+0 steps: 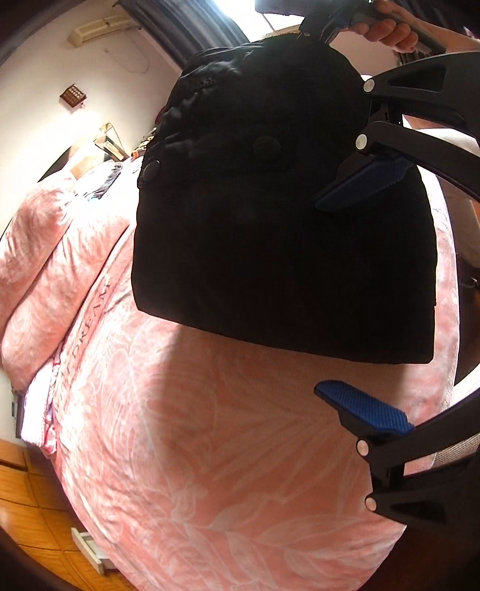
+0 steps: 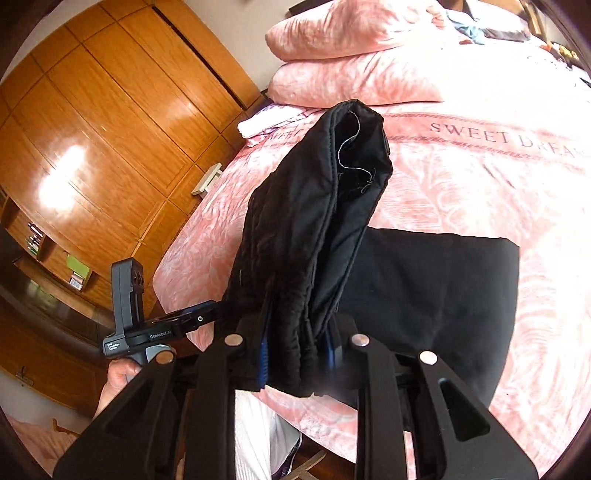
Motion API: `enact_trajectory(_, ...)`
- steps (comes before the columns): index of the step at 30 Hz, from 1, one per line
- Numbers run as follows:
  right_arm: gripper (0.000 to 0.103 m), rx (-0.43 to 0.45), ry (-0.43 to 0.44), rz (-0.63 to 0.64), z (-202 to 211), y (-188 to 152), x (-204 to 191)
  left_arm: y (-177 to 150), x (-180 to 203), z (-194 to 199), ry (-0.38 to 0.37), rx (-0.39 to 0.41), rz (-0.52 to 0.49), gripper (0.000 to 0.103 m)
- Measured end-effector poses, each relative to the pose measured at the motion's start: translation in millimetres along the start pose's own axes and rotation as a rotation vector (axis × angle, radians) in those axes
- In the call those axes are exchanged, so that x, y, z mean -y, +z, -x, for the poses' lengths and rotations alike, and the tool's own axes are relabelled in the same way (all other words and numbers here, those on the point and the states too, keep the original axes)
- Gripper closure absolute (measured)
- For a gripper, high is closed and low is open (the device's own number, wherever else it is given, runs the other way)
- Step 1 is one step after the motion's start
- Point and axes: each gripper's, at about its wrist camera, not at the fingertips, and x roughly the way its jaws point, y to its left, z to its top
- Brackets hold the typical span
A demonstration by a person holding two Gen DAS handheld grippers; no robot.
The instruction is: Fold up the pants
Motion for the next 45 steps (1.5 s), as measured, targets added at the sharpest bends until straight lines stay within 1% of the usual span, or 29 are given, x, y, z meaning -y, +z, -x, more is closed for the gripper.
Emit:
enact_trajectory(3, 0.082, 0.012, -0.018, -0.062, 17.9, -4.0, 25.2, -1.3, 19.1, -6.3, -0.003, -0.012, -0.043, 0.009)
enact_trajectory(5, 0.082, 0.022, -0.045, -0.091, 26.8, -8.6, 41.2, -2.2, 30.5, -12.4, -0.002, -0.025, -0.067, 0.009)
enact_trajectory(8, 0.082, 0.017, -0.074, -0.132, 33.8, -18.4, 63.8, -3.2, 45.5, -22.0, 0.012, -0.040, -0.101, 0.009)
enact_trajectory(11, 0.082, -0.001, -0.089, -0.171, 31.5, -28.9, 81.6, -4.7, 58.0, -30.2, 0.018, -0.049, -0.132, 0.009)
enact_trajectory(14, 0.081, -0.025, -0.102, -0.227, 20.5, -40.4, 103.8, -6.8, 64.7, -38.1, 0.042, -0.056, -0.169, 0.009)
enact_trajectory(16, 0.081, -0.049, -0.096, -0.272, 6.9, -48.1, 120.5, -8.8, 68.6, -44.5, 0.059, -0.067, -0.188, 0.009)
enact_trajectory(18, 0.079, -0.071, -0.108, -0.305, -6.8, -57.7, 133.8, -9.4, 70.5, -50.6, 0.077, -0.075, -0.201, 0.009)
enact_trajectory(20, 0.077, -0.075, -0.097, -0.326, -16.0, -64.0, 142.4, -9.6, 71.2, -55.3, 0.098, -0.079, -0.213, 0.008)
enact_trajectory(22, 0.075, -0.072, -0.083, -0.336, -18.5, -66.2, 145.5, -9.6, 71.3, -56.8, 0.101, -0.083, -0.214, 0.007)
enact_trajectory(23, 0.073, -0.076, -0.088, -0.331, -18.4, -66.1, 145.0, -9.5, 71.0, -57.3, 0.101, -0.086, -0.211, 0.007)
enact_trajectory(25, 0.058, -0.085, -0.116, -0.292, -15.0, -63.0, 138.8, -8.2, 69.9, -57.1, 0.102, -0.094, -0.208, 0.007)
enact_trajectory(27, 0.056, -0.059, -0.162, -0.240, -3.0, -54.3, 129.4, -4.1, 74.5, -56.5, 0.100, -0.092, -0.208, 0.007)
enact_trajectory(30, 0.037, -0.006, -0.190, -0.205, 11.1, -33.0, 124.2, 1.4, 78.7, -48.7, 0.088, -0.069, -0.212, 0.007)
enact_trajectory(33, 0.037, 0.001, -0.225, -0.198, 8.3, -9.4, 130.5, 4.3, 84.1, -47.0, 0.086, -0.060, -0.235, 0.007)
enact_trajectory(35, 0.040, -0.003, -0.214, -0.221, 0.3, 3.2, 141.8, 6.2, 89.0, -49.6, 0.092, -0.063, -0.248, 0.007)
enact_trajectory(36, 0.049, -0.007, -0.204, -0.240, -3.3, 7.2, 148.1, 6.7, 90.5, -51.4, 0.092, -0.067, -0.251, 0.007)
enact_trajectory(37, 0.064, -0.009, -0.186, -0.259, -6.7, 9.9, 154.2, 7.2, 91.6, -53.5, 0.091, -0.071, -0.253, 0.007)
enact_trajectory(38, 0.071, -0.014, -0.155, -0.282, -10.9, 12.7, 160.1, 6.7, 90.8, -55.0, 0.091, -0.073, -0.254, 0.007)
enact_trajectory(39, 0.086, -0.019, -0.115, -0.308, -14.4, 14.4, 165.1, 6.7, 91.6, -57.1, 0.095, -0.075, -0.255, 0.007)
enact_trajectory(40, 0.093, -0.017, -0.083, -0.322, -15.5, 16.0, 167.4, 6.2, 92.5, -59.2, 0.103, -0.077, -0.258, 0.007)
enact_trajectory(41, 0.094, -0.011, -0.076, -0.319, -15.4, 18.1, 166.1, 6.0, 92.4, -61.3, 0.110, -0.078, -0.261, 0.007)
enact_trajectory(42, 0.096, -0.001, -0.089, -0.299, -13.4, 20.5, 162.0, 5.9, 91.8, -63.3, 0.116, -0.081, -0.262, 0.007)
enact_trajectory(45, 0.097, 0.039, -0.152, -0.233, -4.4, 25.8, 148.0, 7.1, 88.5, -67.9, 0.118, -0.086, -0.249, 0.007)
